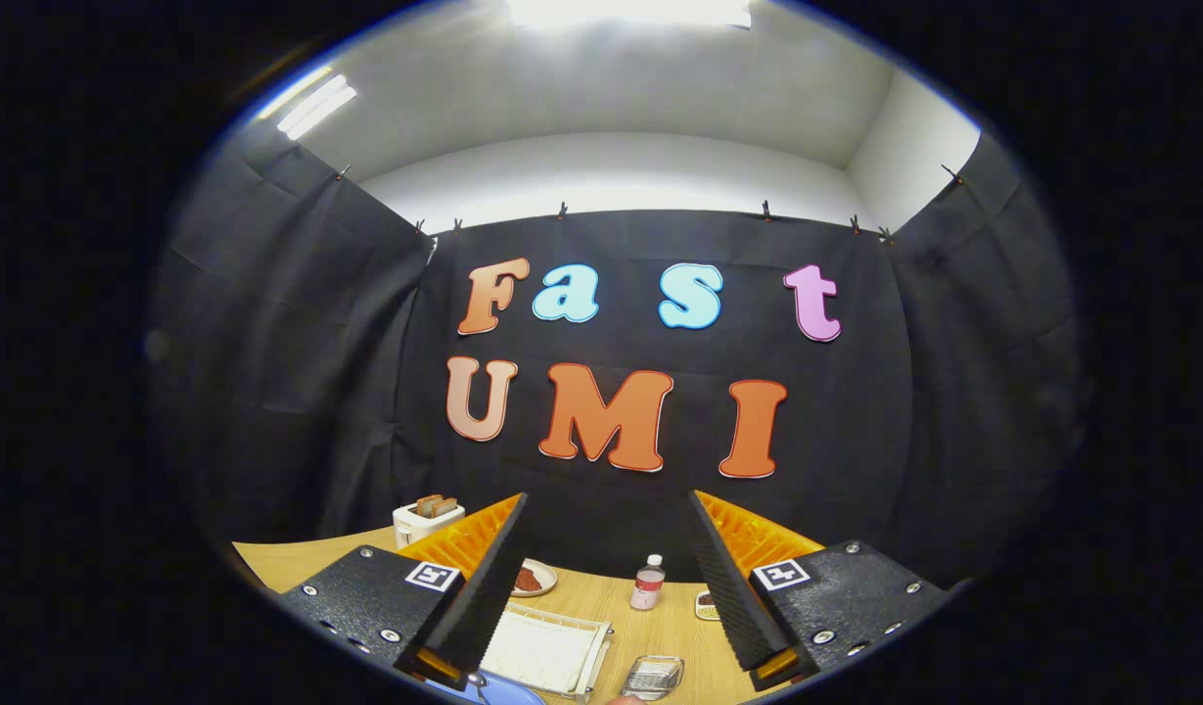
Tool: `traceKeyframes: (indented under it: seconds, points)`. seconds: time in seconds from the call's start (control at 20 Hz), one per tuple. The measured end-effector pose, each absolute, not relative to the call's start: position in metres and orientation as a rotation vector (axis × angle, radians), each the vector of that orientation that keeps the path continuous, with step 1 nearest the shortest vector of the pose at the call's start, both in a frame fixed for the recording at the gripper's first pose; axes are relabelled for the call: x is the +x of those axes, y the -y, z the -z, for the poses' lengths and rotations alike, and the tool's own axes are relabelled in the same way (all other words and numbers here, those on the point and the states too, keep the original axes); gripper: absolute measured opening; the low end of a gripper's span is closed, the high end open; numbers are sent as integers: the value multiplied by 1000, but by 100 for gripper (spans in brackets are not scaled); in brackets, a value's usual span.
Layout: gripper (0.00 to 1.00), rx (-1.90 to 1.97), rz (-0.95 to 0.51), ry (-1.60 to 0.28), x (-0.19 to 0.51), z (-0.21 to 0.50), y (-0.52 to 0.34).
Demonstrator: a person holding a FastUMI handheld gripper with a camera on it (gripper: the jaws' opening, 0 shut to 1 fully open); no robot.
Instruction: Take the plate from the dish rack, then take the spoon from the basket and place it into the plate.
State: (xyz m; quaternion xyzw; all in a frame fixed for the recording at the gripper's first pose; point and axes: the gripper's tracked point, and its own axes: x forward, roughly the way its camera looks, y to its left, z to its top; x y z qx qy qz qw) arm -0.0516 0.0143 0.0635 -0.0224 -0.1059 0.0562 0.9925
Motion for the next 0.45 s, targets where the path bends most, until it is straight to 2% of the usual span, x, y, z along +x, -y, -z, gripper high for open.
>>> traceKeyframes:
  seconds: [0.45]
  points:
    - [93,-34,-89,228,-50,-66,-8]
